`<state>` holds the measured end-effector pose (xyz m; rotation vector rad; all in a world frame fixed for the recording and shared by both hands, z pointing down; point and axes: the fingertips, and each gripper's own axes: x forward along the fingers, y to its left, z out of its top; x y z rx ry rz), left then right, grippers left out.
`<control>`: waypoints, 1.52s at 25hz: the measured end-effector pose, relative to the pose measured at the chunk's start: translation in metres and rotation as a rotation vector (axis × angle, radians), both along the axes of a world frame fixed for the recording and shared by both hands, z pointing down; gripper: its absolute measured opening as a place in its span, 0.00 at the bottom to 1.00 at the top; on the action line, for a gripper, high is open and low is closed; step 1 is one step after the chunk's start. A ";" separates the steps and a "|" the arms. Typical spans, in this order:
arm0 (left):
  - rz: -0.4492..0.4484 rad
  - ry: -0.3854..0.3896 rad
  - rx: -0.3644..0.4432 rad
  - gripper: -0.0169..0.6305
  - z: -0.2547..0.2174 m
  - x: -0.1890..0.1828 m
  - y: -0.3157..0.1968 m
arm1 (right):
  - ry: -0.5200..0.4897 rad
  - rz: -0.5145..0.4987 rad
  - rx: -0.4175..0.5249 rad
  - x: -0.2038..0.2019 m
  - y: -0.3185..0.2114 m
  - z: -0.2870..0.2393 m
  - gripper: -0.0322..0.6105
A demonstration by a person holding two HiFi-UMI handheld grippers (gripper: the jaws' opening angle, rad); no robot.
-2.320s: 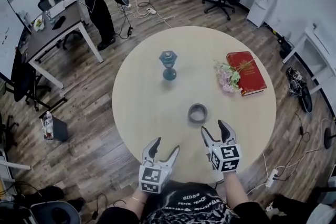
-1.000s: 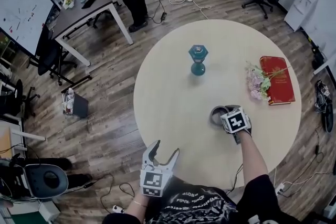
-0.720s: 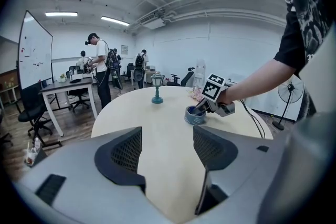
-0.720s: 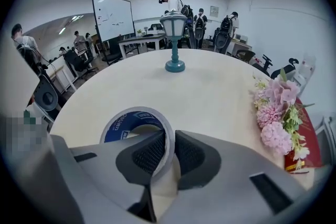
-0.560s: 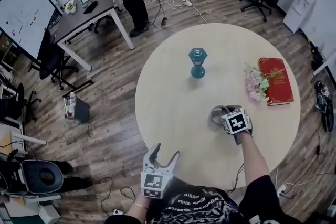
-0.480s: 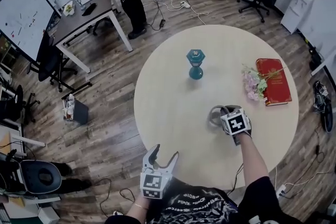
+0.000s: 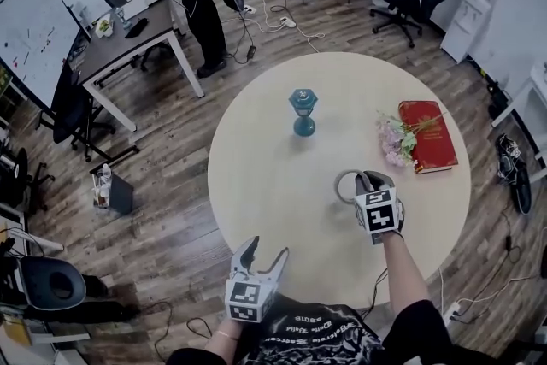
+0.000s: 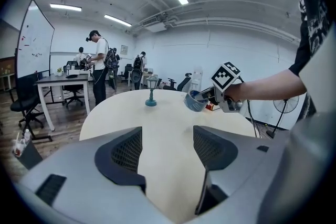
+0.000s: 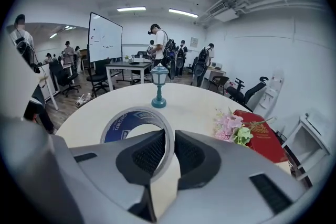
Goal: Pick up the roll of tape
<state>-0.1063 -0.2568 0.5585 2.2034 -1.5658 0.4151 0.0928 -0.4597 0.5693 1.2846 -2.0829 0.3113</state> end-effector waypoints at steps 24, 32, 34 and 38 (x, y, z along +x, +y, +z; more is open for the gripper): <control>0.150 0.055 0.098 0.53 -0.025 0.064 0.003 | -0.116 0.162 0.255 0.043 0.123 -0.102 0.15; 0.188 0.073 0.131 0.53 -0.036 0.082 0.001 | -0.134 0.239 0.288 0.065 0.172 -0.101 0.15; 0.195 0.076 0.141 0.53 -0.040 0.086 0.001 | -0.141 0.252 0.285 0.067 0.186 -0.097 0.15; 0.202 0.069 0.148 0.53 -0.040 0.088 0.004 | -0.146 0.271 0.260 0.070 0.211 -0.083 0.15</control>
